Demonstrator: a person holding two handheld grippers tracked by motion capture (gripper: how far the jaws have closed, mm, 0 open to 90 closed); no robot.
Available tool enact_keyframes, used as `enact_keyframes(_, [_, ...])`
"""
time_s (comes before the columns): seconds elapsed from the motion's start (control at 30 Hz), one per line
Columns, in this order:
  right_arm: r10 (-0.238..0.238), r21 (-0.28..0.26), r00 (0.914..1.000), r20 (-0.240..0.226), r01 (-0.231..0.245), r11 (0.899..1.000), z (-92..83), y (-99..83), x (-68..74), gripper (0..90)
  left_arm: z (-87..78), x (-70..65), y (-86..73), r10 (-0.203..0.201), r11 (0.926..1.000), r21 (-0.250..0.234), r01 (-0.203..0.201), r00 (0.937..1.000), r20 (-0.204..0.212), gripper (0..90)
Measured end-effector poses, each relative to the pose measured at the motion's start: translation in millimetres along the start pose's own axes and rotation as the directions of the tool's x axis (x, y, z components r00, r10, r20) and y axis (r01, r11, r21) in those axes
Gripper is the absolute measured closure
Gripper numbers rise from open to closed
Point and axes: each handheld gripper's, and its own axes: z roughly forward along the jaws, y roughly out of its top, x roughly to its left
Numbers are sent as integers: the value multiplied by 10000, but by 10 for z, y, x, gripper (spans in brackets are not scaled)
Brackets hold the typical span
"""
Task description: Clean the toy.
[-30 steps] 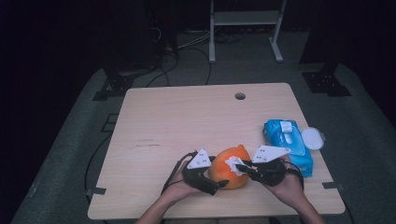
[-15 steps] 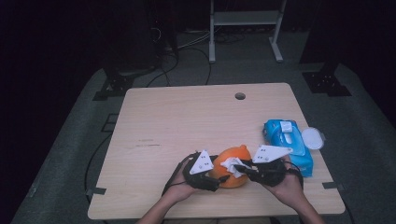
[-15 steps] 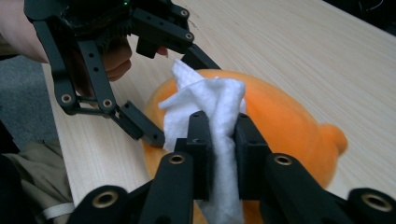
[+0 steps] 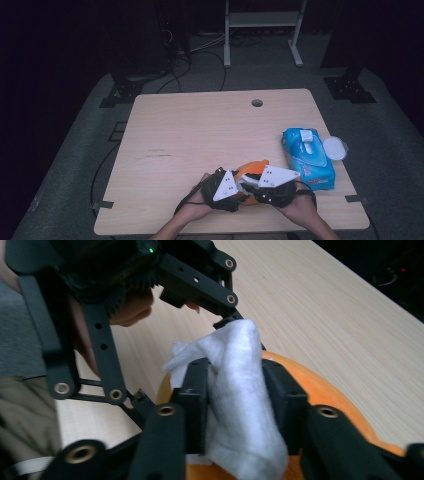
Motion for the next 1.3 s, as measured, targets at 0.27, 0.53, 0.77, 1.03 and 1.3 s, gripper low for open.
enact_keyframes(0.27, [993, -54, 9947, 275, -992, 9951, -175, -52, -251, 796, -29, 58, -20, 147, 9997, -185, -146, 9999, 62, 304])
enact_keyframes(0.53, [1935, 28, 9808, 229, -1936, 9811, -208, -222, -479, 794, -29, 139, -79, -821, 9948, -579, 844, 9958, 411, 176])
enact_keyframes(0.77, [1856, 195, 9821, -313, -1851, 9825, -170, -214, -431, 795, 52, 249, -185, -3417, 9372, -337, 3473, 9330, 1130, 110])
enact_keyframes(1.03, [2184, -725, 9712, -949, -2256, 9715, -208, -71, -340, 795, -110, 178, -32, 202, 9981, -587, -190, 9996, 201, 320])
enact_keyframes(1.3, [1330, -473, 9907, -290, -1343, 9898, -95, -23, -240, 795, -117, 204, -128, 116, 9980, -622, -86, 9988, 477, 270])
